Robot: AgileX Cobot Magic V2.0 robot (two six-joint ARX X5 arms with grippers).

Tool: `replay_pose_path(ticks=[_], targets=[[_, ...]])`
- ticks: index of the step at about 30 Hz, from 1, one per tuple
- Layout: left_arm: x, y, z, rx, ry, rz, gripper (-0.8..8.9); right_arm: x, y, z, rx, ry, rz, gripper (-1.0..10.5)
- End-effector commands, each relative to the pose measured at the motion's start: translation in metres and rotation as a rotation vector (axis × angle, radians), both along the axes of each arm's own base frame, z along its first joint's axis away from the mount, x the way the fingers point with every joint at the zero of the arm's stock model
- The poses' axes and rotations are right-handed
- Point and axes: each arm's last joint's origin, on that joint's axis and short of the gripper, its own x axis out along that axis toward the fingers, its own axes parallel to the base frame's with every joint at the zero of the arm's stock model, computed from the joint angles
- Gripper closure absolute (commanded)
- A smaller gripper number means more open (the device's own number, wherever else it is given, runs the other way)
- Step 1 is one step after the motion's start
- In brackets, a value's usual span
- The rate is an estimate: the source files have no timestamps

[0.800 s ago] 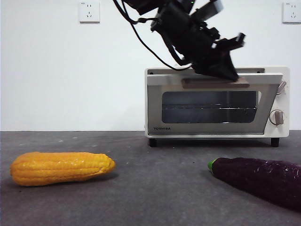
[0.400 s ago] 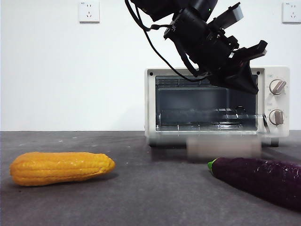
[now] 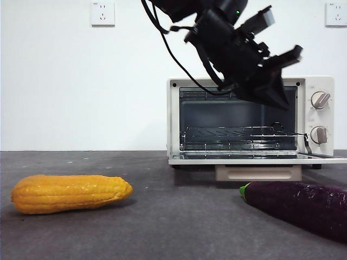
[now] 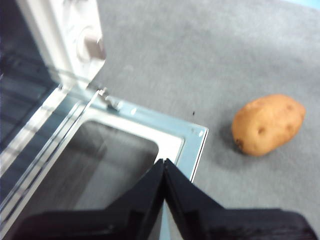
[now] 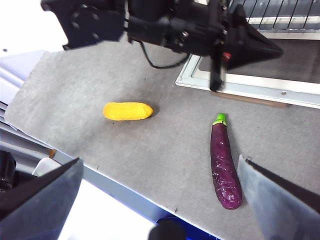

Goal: Take the eggplant from the table,put the eggplant in the oven

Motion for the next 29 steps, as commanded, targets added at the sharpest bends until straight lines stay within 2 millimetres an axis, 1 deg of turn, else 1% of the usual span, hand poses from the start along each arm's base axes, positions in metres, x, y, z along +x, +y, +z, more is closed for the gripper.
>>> replay_pose_path(ticks=[1,3,4,5,8,13,20,25,29], targets=[[0.001,0.017,0.027,-0.032,-0.025,0.032,8.20,0.002,0.000,0.001,-0.006,-0.004,0.005,4.1],[-0.001,0.032,0.051,-0.058,-0.051,0.051,8.20,0.003,0.000,0.000,-0.010,0.006,0.001,4.1],[-0.002,0.044,0.068,-0.074,-0.069,0.068,8.20,0.005,0.000,0.000,-0.011,0.013,0.001,4.1],[-0.003,0.052,0.080,-0.085,-0.081,0.081,8.20,0.005,0.000,-0.001,-0.011,0.015,0.001,4.1],[-0.010,0.089,0.121,-0.116,-0.124,0.139,8.20,0.006,0.000,-0.001,-0.010,0.020,0.001,4.1],[-0.020,0.157,0.170,-0.139,-0.168,0.260,8.20,0.006,0.000,-0.001,-0.010,0.020,0.001,4.1],[-0.036,0.227,0.205,-0.142,-0.197,0.410,8.20,0.006,0.000,-0.001,-0.010,0.020,0.002,4.1],[-0.055,0.268,0.223,-0.164,-0.192,0.455,8.20,0.006,0.000,-0.001,-0.010,0.020,0.002,4.1],[-0.074,0.294,0.233,-0.176,-0.190,0.452,8.20,0.006,0.000,-0.001,-0.010,0.020,0.002,4.1]])
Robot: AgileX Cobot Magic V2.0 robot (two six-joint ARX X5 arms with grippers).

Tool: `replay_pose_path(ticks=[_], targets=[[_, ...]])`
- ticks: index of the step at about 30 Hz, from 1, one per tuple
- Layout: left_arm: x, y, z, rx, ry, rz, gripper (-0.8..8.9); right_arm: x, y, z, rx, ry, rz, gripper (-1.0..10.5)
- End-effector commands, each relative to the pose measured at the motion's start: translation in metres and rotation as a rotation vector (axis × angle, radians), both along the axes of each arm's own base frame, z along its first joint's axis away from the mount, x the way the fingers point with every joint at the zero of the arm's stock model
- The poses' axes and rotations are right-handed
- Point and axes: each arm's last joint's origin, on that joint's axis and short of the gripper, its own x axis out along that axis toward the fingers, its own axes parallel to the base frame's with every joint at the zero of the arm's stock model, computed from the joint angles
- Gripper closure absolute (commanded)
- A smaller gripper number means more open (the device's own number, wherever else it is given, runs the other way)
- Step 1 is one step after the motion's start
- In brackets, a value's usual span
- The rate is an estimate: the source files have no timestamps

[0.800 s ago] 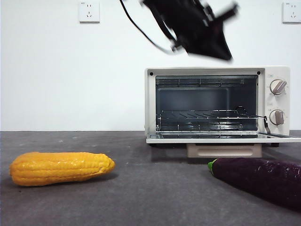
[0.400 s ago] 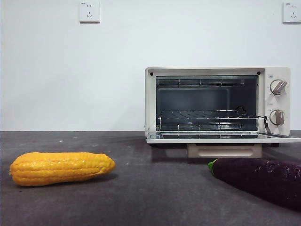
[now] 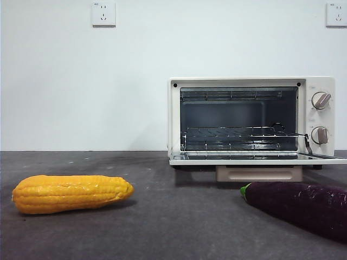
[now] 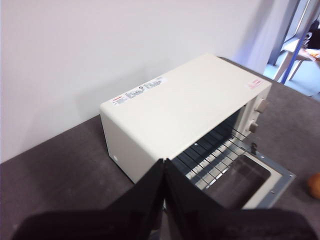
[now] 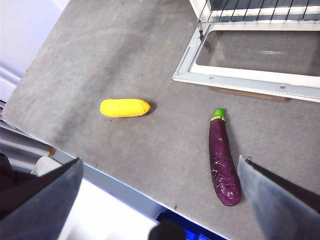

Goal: Take the eggplant from the table,put the eggplant in the oven

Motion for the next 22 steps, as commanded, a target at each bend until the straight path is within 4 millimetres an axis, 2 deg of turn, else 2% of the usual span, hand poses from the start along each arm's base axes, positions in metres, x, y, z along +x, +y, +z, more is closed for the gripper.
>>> replay_pose_path(ticks=[1,8,12,17,22], targets=[[-0.012,0.013,0.004,0.007,-0.007,-0.001,8.20,0.000,0.000,0.001,-0.006,-0.011,0.006,4.1],[-0.056,0.035,0.021,-0.014,-0.048,-0.009,8.20,-0.001,0.000,0.001,-0.006,-0.004,0.007,4.1],[-0.085,0.040,0.021,-0.007,-0.081,-0.018,8.20,-0.001,0.000,0.000,-0.006,0.003,0.007,4.1],[-0.114,0.044,-0.005,0.002,-0.057,-0.021,8.20,-0.002,0.002,0.000,-0.007,0.005,0.034,4.1],[-0.128,0.045,-0.049,-0.002,0.010,-0.048,8.20,-0.002,0.004,0.000,-0.019,0.005,0.048,4.1]])
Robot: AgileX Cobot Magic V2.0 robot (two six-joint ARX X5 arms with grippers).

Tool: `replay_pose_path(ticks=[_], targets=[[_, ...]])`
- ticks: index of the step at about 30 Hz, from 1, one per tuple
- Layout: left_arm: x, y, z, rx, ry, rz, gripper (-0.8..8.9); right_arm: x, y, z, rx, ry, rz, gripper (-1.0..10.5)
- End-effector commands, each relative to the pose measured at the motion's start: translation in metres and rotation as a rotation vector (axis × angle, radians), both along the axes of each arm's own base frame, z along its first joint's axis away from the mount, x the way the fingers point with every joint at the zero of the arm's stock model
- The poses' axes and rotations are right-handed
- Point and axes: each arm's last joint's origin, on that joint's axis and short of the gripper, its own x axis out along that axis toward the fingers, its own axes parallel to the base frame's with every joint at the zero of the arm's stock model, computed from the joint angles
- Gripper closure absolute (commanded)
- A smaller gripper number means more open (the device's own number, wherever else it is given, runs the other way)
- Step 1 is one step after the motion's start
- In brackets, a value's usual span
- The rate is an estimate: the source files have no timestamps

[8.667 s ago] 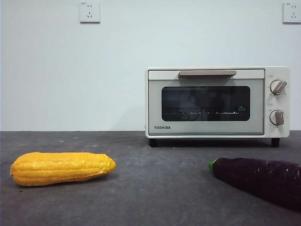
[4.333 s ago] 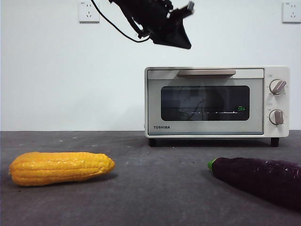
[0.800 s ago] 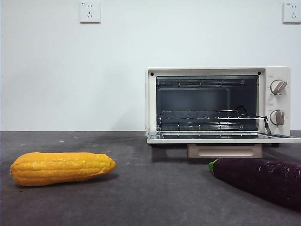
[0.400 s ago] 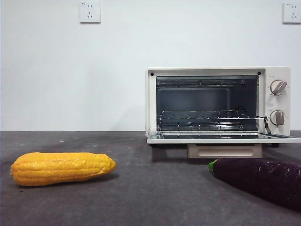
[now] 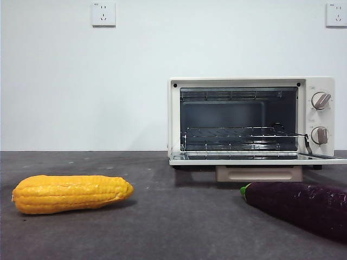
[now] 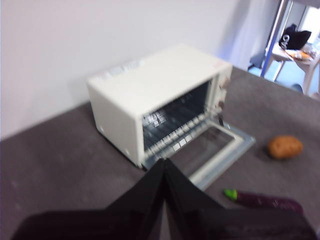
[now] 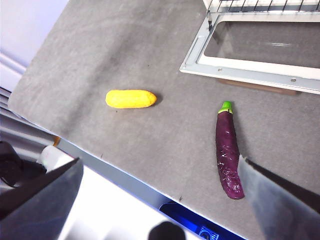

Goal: Take the eggplant from the table,put the eggplant in the oven

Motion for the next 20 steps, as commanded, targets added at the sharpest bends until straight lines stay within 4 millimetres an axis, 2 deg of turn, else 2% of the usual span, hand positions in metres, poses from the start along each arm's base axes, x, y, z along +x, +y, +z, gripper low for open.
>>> replay_pose_path(ticks=[1,5,11,20], targets=[[0.000,0.000,-0.026,0.000,0.048,-0.035,8.20,-0.001,0.001,0.001,-0.019,-0.012,0.008,4.1],[0.000,-0.002,-0.059,-0.016,0.125,-0.084,8.20,-0.002,0.002,-0.001,-0.043,0.013,0.015,4.1],[0.004,-0.002,-0.090,-0.030,0.188,-0.086,8.20,-0.004,0.002,-0.003,-0.093,0.036,-0.001,4.1],[0.006,-0.003,-0.088,-0.065,0.168,-0.095,8.20,0.004,0.002,-0.006,-0.129,0.060,-0.022,4.1]])
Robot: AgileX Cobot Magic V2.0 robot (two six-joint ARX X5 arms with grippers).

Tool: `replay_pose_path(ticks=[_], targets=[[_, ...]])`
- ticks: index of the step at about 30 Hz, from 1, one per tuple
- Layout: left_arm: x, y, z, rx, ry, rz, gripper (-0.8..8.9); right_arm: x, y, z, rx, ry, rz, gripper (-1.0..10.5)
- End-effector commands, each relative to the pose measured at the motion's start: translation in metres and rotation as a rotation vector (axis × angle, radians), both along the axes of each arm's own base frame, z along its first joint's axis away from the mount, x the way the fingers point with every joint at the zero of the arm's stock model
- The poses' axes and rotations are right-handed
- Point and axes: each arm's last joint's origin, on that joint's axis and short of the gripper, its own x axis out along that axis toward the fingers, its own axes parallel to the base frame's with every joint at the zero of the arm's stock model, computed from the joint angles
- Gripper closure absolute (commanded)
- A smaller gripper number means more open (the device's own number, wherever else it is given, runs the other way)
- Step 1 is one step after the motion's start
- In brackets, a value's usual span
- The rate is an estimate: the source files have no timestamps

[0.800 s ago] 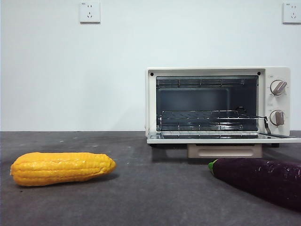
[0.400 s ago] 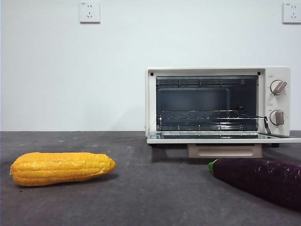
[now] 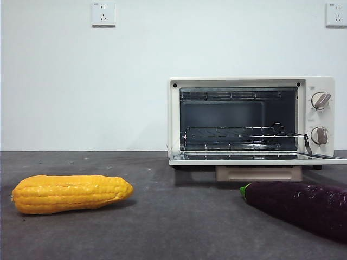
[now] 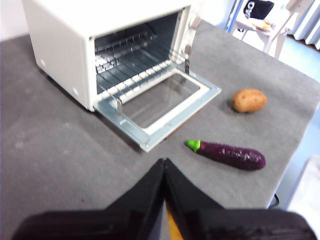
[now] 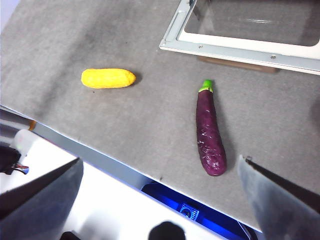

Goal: Take the eggplant from the table,put the eggplant in the oven

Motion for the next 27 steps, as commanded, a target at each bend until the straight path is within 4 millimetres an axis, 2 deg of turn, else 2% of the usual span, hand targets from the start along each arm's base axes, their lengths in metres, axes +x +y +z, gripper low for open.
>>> replay_pose_path(ticks=[1,5,11,16,21,27], targets=[[0.000,0.000,0.000,-0.019,0.004,0.007,8.20,0.007,0.001,-0.001,-0.035,0.013,-0.005,4.1],[0.000,0.000,0.000,-0.019,0.005,0.007,8.20,0.020,0.004,-0.008,-0.085,0.067,0.002,4.1],[0.000,0.000,0.000,-0.018,0.006,0.007,8.20,0.041,0.013,-0.030,-0.126,0.192,0.046,4.2],[0.001,0.000,0.000,-0.018,0.008,0.007,8.19,0.056,0.027,-0.066,-0.151,0.289,0.121,5.1],[0.000,0.000,0.000,-0.018,0.009,0.007,8.19,0.063,0.044,-0.105,-0.153,0.337,0.149,5.1],[0.001,0.000,0.000,-0.018,0.010,0.007,8.19,0.069,0.060,-0.141,-0.227,0.351,0.136,5.0]])
